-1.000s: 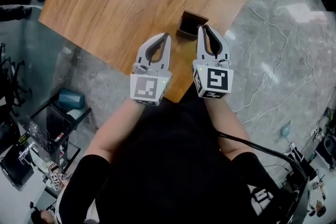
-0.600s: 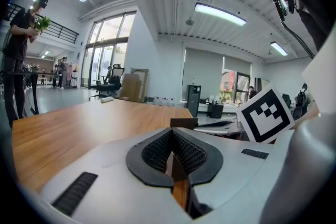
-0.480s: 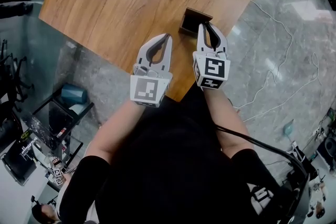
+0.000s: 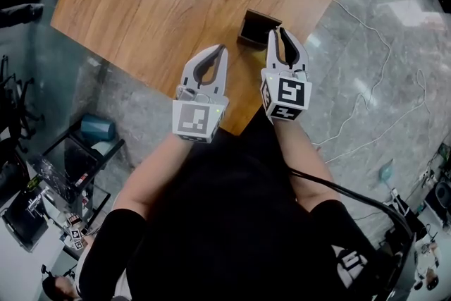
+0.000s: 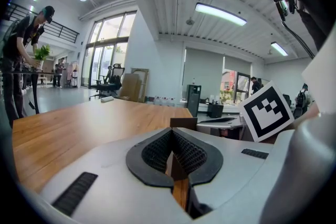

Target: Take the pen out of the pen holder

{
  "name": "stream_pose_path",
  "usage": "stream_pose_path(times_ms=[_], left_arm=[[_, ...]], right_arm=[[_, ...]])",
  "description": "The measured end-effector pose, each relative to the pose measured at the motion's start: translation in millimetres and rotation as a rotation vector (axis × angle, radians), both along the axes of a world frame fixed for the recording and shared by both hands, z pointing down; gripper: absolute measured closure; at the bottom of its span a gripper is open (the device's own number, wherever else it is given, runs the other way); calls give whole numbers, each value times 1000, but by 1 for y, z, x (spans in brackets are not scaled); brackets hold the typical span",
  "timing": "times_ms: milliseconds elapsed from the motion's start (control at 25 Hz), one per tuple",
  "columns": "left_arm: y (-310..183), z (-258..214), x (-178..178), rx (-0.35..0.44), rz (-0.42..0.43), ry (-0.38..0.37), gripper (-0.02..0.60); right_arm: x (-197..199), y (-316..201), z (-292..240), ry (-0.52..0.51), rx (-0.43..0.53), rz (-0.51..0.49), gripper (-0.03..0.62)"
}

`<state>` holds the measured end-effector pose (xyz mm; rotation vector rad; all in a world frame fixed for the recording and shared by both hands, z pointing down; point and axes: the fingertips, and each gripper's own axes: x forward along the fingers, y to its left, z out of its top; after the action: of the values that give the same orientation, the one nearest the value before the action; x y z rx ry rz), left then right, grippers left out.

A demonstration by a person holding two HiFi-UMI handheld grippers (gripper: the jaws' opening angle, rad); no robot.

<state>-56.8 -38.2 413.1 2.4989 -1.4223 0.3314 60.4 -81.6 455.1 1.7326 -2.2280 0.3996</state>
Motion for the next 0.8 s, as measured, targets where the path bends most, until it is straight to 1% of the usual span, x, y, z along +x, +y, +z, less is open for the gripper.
stream_pose_path(times_ms=[160,280,440,560,680,800], left_arm=[[3,-10,2,20,-4,10,575],[7,-23,5,47,-1,22,575],[13,-45,6,66,-10,15,575],[17,-67,12,124,2,52,575],[23,-88,15,176,9,79,575],[30,-104,11,200,4,98,575]], right_arm=[[12,9,-30,2,59,30,553],[16,20,-66,-15,129,19,554],[3,39,-116,-42,218,-37,560],[-13,54,-145,-63,262,-97,576],[-31,70,-164,-70,299,-168,580],[-46,83,-170,-69,315,-216,580]])
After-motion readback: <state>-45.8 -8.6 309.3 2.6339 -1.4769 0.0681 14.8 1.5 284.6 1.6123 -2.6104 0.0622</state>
